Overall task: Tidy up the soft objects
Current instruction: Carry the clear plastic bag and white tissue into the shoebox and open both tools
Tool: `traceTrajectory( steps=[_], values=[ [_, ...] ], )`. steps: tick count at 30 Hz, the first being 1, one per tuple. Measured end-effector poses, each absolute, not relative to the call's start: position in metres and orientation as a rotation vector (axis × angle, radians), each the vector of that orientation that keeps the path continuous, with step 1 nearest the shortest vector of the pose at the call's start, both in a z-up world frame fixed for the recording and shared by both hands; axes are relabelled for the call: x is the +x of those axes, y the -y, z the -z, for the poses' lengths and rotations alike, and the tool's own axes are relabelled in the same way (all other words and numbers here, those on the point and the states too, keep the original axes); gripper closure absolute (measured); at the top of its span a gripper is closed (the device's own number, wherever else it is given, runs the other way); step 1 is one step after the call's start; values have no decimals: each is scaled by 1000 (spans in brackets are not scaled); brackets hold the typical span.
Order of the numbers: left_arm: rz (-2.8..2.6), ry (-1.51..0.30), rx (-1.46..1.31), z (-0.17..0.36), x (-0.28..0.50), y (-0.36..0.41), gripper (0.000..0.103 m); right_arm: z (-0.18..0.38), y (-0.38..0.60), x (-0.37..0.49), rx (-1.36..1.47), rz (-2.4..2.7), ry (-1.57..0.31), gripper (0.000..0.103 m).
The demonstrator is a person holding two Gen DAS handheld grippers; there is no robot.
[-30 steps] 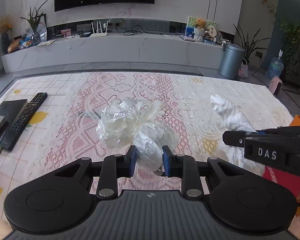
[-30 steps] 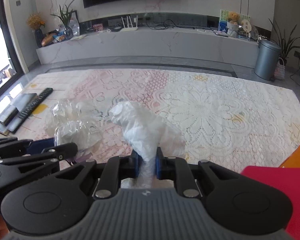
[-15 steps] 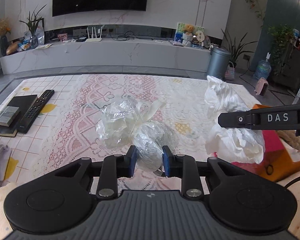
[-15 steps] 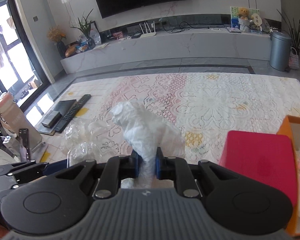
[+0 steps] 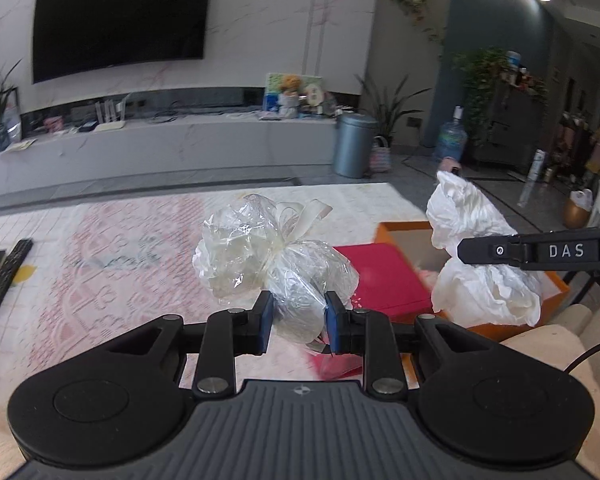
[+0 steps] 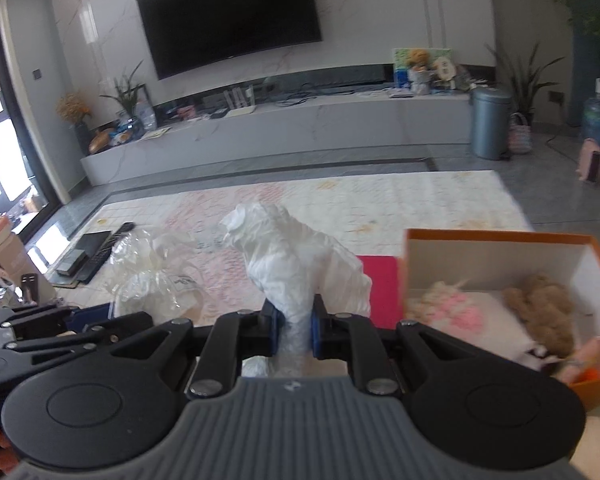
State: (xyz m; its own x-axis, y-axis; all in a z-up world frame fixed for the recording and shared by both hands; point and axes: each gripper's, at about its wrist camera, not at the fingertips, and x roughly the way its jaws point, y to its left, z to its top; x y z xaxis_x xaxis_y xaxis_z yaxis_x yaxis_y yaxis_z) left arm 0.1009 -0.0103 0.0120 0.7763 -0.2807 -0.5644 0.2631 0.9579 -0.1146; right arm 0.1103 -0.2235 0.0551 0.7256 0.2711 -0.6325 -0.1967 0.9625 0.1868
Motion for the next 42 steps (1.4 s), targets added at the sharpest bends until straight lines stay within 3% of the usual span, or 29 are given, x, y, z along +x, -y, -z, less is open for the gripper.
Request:
traceTrajectory(
  steps=[20, 38, 42],
  values=[
    [586, -640, 60, -7, 188, 146, 73, -57, 371, 147, 147, -24, -742, 90],
    [694, -872, 206, 66, 236, 207, 73, 47, 400, 253, 217, -56, -1041, 89],
    [712, -914, 237, 76, 237, 214, 73, 64, 402, 262, 258, -63, -1115, 84]
  ],
)
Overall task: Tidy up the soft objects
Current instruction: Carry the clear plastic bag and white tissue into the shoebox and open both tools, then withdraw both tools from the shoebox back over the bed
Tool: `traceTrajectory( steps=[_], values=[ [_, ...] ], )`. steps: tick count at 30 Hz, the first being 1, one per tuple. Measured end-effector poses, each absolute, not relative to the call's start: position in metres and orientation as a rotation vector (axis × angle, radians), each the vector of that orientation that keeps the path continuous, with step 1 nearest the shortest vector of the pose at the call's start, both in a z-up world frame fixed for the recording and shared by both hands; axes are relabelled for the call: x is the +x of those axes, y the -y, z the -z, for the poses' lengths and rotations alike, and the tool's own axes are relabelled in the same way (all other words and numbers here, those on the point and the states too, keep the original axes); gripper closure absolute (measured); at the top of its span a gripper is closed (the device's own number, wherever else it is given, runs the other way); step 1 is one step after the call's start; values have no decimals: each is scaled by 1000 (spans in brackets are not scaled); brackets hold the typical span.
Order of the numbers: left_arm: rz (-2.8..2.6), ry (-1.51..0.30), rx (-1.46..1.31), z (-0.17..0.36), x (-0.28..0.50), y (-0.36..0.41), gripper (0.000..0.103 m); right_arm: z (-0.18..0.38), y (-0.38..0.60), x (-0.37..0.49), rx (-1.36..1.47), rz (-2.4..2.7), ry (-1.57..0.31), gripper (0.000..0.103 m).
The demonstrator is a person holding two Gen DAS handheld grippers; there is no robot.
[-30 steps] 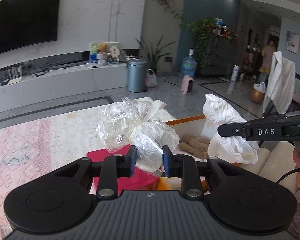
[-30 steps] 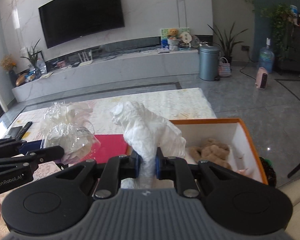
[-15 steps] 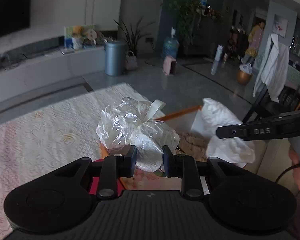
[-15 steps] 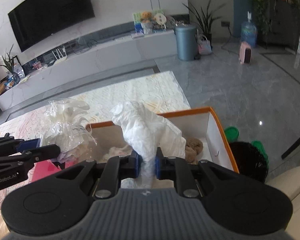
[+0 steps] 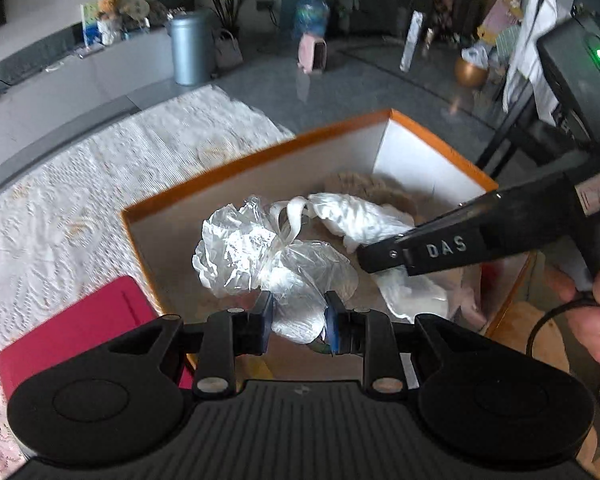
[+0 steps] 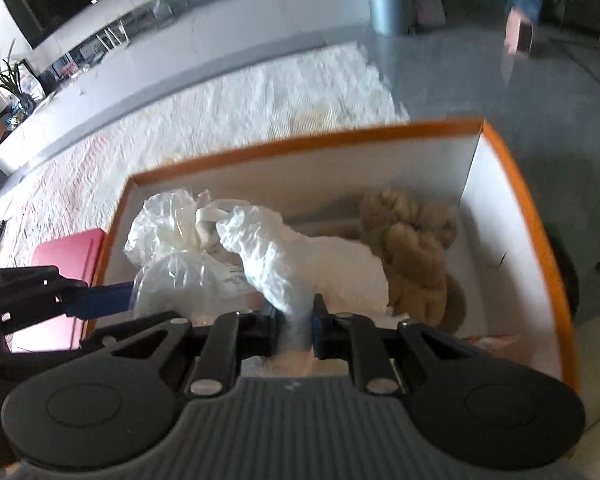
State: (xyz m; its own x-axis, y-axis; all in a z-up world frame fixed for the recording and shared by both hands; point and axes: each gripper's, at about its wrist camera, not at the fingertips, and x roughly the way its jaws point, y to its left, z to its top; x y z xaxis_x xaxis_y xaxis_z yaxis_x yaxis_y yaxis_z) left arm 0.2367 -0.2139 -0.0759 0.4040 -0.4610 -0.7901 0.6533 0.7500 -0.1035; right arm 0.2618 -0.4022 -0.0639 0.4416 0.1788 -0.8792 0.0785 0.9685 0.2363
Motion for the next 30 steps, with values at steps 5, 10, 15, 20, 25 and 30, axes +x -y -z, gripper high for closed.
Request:
traceTrajectory(
  steps=[5, 10, 15, 20, 25, 30],
  values=[
    [718, -935, 282, 82, 235, 220, 72, 82, 407, 267, 315, -72, -1191, 83],
    [717, -982, 325, 87, 239, 228, 70, 87, 405, 269, 306, -91, -1233, 76],
    [718, -993, 317, 88, 242, 224, 62, 79, 396, 274, 263, -98, -1239, 63],
    [728, -980, 293, 81, 239, 217, 45, 69, 392, 274, 234, -92, -1226, 50],
    [738, -950, 297, 67, 233, 211, 38, 56, 387, 271, 191, -89, -1223, 42],
    [725, -940, 278, 53, 230, 203, 37, 37, 380, 268, 129, -89, -1207, 34]
  ],
)
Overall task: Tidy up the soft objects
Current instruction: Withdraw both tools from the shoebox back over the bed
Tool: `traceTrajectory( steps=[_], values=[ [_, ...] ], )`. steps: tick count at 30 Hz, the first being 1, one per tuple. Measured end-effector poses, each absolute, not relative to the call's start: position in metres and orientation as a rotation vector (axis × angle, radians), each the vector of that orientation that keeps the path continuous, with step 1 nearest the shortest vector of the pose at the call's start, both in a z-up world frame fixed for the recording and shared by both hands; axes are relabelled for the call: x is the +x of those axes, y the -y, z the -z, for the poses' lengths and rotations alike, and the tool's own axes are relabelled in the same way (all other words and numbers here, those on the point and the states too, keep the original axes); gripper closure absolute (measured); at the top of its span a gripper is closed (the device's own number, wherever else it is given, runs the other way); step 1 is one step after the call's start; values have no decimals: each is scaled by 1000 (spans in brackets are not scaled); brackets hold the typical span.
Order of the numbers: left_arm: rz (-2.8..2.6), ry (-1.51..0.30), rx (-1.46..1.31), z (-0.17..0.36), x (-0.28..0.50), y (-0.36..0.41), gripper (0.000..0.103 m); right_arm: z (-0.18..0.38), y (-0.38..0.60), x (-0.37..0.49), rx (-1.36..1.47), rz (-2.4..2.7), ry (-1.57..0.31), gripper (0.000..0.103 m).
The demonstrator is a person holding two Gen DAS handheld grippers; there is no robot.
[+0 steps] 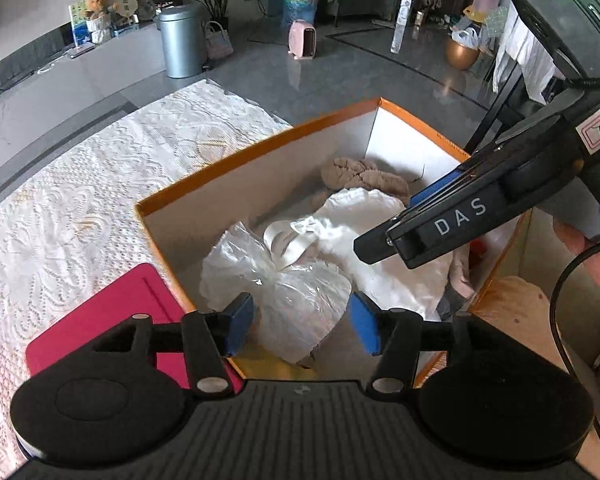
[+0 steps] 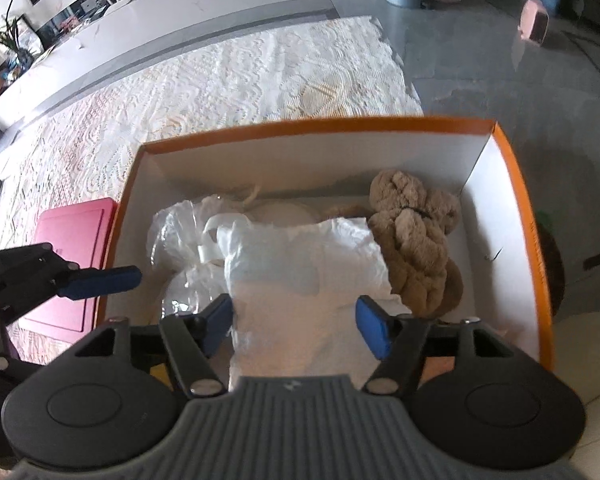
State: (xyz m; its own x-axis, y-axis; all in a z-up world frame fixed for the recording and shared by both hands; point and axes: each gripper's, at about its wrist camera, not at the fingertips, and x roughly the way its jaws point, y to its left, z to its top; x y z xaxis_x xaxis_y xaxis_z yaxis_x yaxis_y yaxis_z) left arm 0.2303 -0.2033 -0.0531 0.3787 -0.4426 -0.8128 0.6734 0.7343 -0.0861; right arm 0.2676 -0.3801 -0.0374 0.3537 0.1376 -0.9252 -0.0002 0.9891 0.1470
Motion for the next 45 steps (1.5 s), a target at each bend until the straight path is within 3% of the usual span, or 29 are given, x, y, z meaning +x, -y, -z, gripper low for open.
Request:
traceTrajectory(
  steps=[27, 36, 41, 42, 45],
  values=[
    [443, -841, 163, -24, 157, 107, 37, -38, 297, 201, -32, -197, -1088, 31],
    [243, -1011, -10, -9, 148, 52, 37, -22, 244, 178, -148, -245, -1172, 31],
    [144, -959, -47, 2, 127, 26, 37, -11, 227, 159, -142, -205, -1154, 31],
    [122, -937, -52, 4, 121, 21, 37, -10, 224, 153, -130, -191, -1128, 31],
    [62, -850, -58, 10, 103, 6, 37, -4, 219, 132, -59, -165, -1041, 11]
  ],
)
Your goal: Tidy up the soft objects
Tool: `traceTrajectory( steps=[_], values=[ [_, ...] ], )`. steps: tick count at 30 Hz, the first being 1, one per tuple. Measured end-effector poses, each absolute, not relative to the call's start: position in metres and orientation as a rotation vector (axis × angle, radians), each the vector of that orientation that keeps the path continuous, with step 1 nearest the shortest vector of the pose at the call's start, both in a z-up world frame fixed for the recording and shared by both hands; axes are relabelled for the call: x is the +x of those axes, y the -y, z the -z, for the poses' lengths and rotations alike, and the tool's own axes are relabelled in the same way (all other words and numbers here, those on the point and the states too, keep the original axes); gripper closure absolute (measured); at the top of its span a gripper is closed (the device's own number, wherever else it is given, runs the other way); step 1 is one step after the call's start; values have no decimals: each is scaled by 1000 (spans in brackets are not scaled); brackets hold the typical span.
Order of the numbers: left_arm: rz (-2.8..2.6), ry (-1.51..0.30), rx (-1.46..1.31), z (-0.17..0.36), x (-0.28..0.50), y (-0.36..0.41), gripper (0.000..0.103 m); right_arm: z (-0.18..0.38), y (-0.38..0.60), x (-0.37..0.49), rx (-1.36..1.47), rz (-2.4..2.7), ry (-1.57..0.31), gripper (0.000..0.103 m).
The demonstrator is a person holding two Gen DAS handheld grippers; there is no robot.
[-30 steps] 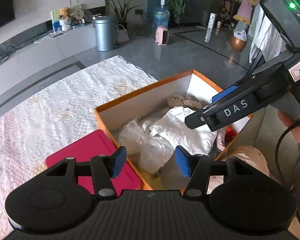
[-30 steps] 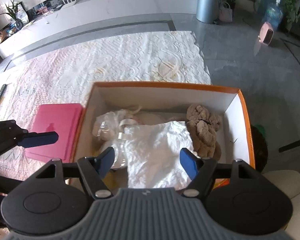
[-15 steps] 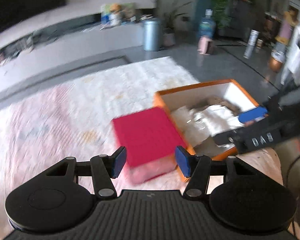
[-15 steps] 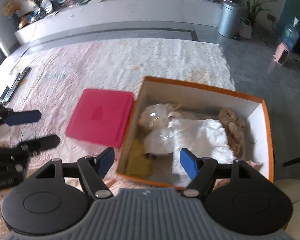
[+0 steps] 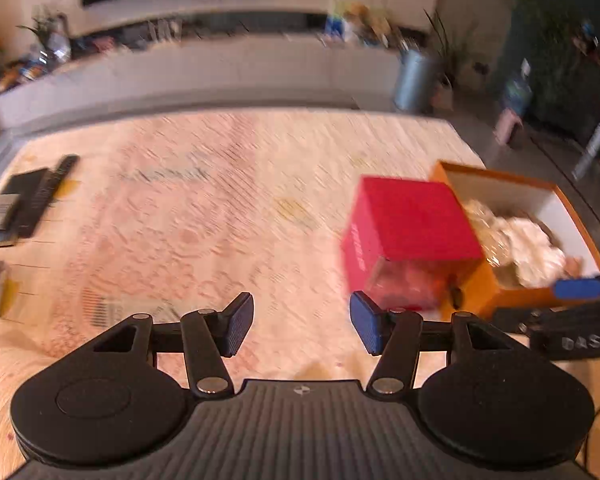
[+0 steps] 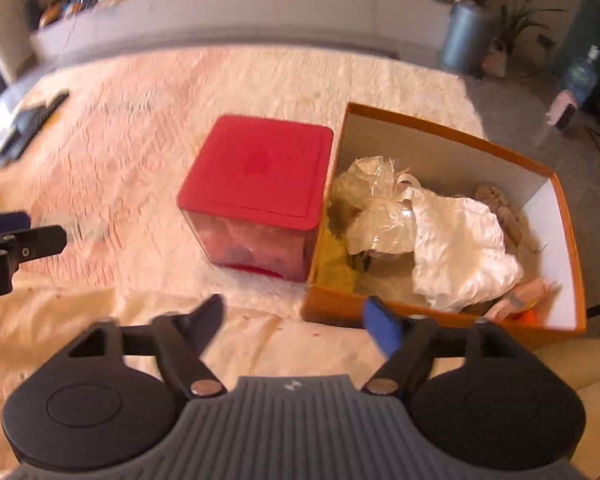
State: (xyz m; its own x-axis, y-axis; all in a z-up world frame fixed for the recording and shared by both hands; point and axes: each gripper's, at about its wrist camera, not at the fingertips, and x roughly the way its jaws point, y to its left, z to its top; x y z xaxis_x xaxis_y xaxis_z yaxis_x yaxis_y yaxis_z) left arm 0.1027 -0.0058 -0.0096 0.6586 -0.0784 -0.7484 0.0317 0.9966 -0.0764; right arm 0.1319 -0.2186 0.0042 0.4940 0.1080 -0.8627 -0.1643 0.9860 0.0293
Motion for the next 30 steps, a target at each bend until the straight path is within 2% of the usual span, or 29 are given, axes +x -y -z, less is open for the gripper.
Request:
traceTrajectory(
  steps=[13, 23, 30],
  values=[
    [-107, -671, -13, 40, 52, -29, 34, 12, 171, 64, -7, -72, -704, 10],
    [-143, -695, -10, 65, 43, -37, 27, 50, 153, 51, -60, -75, -642, 10],
    [-140, -687, 9, 72, 38, -34, 20, 53, 155, 49, -34, -86, -622, 10]
  ],
)
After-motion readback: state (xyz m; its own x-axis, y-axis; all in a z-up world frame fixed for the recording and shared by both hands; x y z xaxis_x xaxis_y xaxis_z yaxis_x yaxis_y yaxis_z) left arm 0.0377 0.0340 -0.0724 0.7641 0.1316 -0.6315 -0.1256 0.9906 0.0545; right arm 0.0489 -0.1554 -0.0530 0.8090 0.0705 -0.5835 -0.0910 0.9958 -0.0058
